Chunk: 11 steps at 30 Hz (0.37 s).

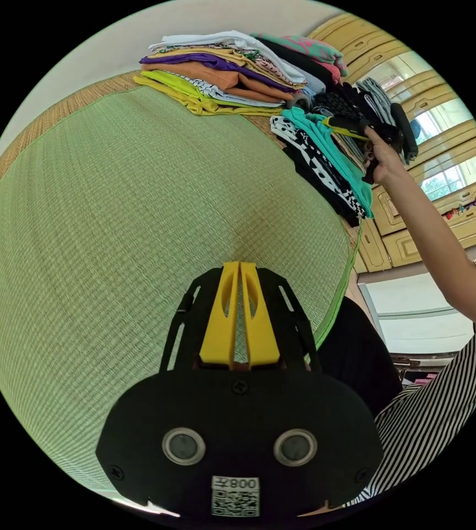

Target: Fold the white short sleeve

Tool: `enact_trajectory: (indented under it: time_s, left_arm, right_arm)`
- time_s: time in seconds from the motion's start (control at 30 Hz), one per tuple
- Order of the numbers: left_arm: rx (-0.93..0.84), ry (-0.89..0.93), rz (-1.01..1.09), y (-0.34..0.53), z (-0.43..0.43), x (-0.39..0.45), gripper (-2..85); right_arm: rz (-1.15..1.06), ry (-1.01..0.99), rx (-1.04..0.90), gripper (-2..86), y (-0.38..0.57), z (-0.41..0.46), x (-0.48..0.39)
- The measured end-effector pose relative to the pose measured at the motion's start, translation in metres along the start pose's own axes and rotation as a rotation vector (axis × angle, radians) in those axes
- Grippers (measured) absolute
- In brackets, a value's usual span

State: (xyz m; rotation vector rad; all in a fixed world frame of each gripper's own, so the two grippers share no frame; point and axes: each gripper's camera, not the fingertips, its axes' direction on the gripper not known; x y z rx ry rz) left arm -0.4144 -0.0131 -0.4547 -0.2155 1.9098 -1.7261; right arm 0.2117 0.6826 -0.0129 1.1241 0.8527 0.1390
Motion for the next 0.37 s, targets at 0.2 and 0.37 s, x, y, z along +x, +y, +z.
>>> enact_trajectory:
  time_s: [0.2,0.37]
  left_arm:
    - [0.0,0.158,0.031,0.02,-0.02,0.003,0.1]
    - [0.111,0.289,-0.007,0.051,-0.06,-0.004,0.2]
  right_arm:
    - [-0.019,-0.226,0.164,2.3,0.041,-0.128,-0.014]
    - [-0.154,-0.416,0.205,2.1,0.086,-0.228,-0.059]
